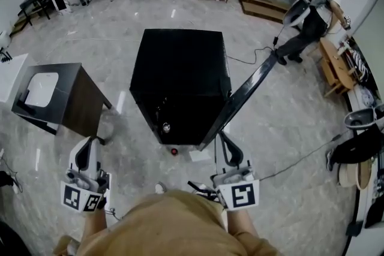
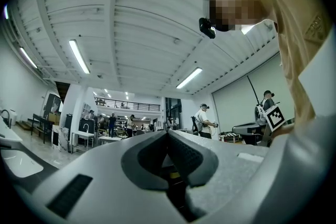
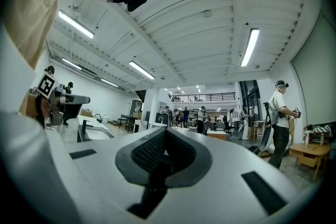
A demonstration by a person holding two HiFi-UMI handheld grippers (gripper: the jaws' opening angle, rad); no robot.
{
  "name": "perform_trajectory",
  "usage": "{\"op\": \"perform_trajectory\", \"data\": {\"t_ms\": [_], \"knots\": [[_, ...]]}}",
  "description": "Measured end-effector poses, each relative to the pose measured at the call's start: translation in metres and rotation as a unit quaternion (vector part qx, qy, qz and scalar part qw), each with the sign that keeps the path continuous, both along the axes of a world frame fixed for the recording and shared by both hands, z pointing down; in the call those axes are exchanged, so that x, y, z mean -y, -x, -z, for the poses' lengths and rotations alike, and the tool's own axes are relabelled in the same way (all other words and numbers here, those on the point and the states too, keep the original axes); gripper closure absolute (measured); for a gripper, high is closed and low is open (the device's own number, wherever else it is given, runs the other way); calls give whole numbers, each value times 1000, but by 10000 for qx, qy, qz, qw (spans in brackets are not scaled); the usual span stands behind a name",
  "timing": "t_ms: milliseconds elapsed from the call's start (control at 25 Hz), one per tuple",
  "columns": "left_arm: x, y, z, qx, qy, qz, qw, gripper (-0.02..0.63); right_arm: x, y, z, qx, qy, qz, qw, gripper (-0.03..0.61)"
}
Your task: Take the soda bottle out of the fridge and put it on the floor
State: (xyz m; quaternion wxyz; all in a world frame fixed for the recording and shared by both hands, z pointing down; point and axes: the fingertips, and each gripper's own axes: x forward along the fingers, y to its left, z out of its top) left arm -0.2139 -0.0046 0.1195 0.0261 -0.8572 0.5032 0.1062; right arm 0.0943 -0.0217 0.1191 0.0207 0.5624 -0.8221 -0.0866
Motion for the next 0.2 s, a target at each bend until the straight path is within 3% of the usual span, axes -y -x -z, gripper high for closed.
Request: {"op": "perform_trajectory", "data": {"t_ms": [200], "knots": [[12, 8, -5, 27, 60, -31, 10000, 612, 5, 3, -5, 37, 35, -129, 9999, 578]]}}
